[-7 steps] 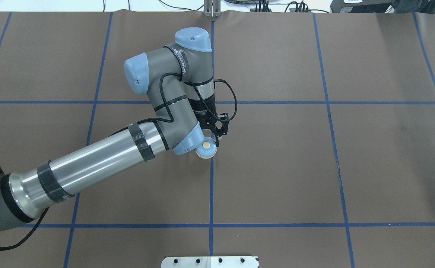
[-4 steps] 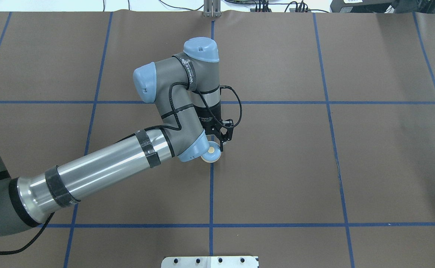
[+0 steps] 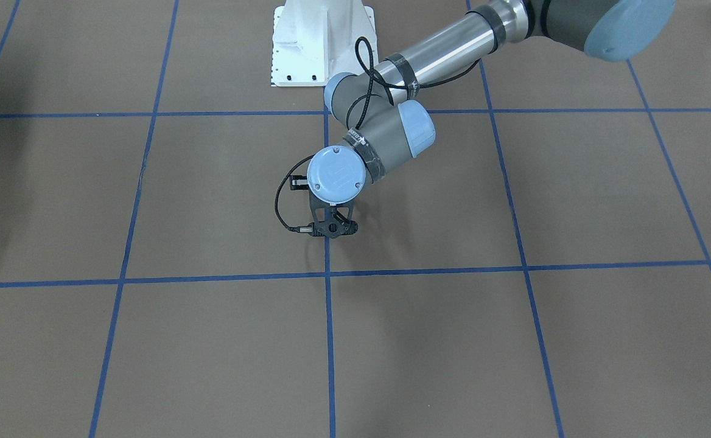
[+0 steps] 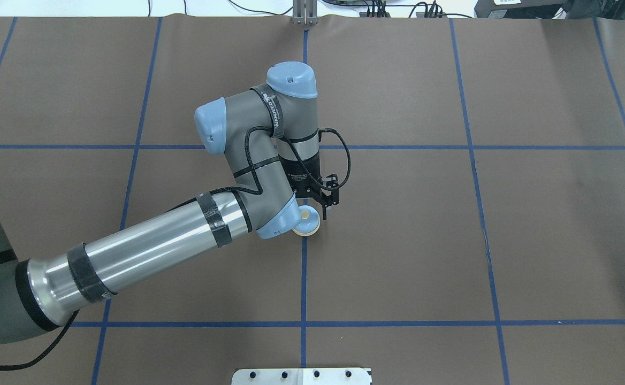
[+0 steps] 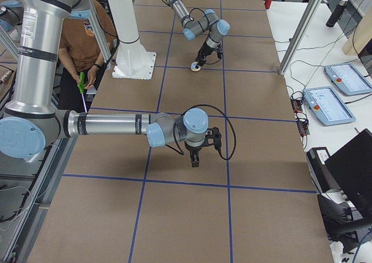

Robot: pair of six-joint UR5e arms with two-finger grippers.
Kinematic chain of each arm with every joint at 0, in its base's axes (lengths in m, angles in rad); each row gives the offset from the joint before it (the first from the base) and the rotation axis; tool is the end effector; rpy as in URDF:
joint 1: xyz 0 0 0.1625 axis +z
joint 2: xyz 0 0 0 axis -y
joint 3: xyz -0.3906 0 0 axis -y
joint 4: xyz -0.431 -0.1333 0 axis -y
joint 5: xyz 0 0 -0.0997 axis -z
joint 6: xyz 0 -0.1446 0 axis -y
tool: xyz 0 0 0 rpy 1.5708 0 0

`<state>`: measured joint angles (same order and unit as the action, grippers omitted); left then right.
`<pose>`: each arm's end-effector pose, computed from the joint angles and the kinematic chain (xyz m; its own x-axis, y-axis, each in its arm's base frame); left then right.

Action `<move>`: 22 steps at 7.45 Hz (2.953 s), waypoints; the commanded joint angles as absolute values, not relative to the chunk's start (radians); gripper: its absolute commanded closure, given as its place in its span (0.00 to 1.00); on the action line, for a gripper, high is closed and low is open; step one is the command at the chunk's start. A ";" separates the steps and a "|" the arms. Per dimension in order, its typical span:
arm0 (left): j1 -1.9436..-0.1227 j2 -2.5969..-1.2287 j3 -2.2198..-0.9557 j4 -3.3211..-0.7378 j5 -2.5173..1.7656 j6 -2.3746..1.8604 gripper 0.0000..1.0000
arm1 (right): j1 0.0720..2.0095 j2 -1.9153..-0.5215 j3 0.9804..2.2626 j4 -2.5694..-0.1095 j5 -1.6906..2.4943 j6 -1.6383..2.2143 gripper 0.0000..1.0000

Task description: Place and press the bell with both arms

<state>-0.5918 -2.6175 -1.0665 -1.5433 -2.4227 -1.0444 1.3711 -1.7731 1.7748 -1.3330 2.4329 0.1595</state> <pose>0.6843 -0.4895 0.1693 0.6546 -0.0413 -0.7549 -0.3112 0.8953 -0.3189 -0.0705 -0.4670 0.6122 0.6251 -0.1505 0.7659 0.0946 0.9886 0.1171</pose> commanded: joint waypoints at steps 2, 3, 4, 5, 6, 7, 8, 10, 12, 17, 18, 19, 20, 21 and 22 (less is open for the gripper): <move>-0.665 -2.615 -1.135 -1.536 -2.425 -1.049 0.00 | 1.368 -1.720 1.775 -1.342 2.434 0.173 0.00; -0.701 -2.574 -1.222 -1.525 -2.425 -1.049 0.00 | 1.352 -1.692 1.776 -1.333 2.436 0.246 0.00; -0.742 -2.506 -1.352 -1.467 -2.425 -1.046 0.01 | 1.321 -1.643 1.787 -1.335 2.436 0.335 0.00; -0.776 -2.403 -1.506 -1.430 -2.425 -1.037 0.01 | 1.268 -1.600 1.792 -1.333 2.430 0.381 0.00; -0.814 -2.294 -1.631 -1.430 -2.425 -1.032 0.01 | 1.228 -1.559 1.805 -1.330 2.434 0.517 0.00; -0.839 -2.211 -1.726 -1.430 -2.424 -1.017 0.01 | 1.135 -1.487 1.848 -1.330 2.419 0.719 0.00; -0.874 -2.121 -1.814 -1.428 -2.425 -0.962 0.01 | 1.049 -1.389 1.858 -1.331 2.381 0.896 0.02; -0.958 -1.912 -1.955 -1.428 -2.424 -0.780 0.01 | 0.784 -1.262 1.913 -1.345 2.137 1.169 0.56; -1.018 -1.797 -1.967 -1.428 -2.393 -0.610 0.01 | 0.602 -1.082 1.887 -1.504 1.984 1.278 1.00; -1.101 -1.617 -2.008 -1.430 -2.306 -0.407 0.01 | 0.486 -0.804 1.625 -1.572 1.873 1.423 1.00; -1.101 -1.612 -2.008 -1.430 -2.304 -0.407 0.01 | 0.473 -0.798 1.617 -1.571 1.868 1.428 1.00; -1.101 -1.594 -2.016 -1.433 -2.283 -0.407 0.01 | 0.448 -0.778 1.576 -1.569 1.832 1.430 1.00; -1.100 -1.592 -2.017 -1.433 -2.270 -0.407 0.01 | 0.445 -0.764 1.554 -1.556 1.818 1.430 1.00; -1.101 -1.588 -2.022 -1.433 -2.269 -0.407 0.01 | 0.443 -0.764 1.543 -1.536 1.818 1.431 1.00; -1.101 -1.585 -2.026 -1.433 -2.269 -0.407 0.01 | 0.443 -0.764 1.533 -1.529 1.816 1.428 1.00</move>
<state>-1.1010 -1.5894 -2.0209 -1.4326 -2.2715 -0.4065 0.4453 -0.7664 1.5483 -1.5421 1.8204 1.4298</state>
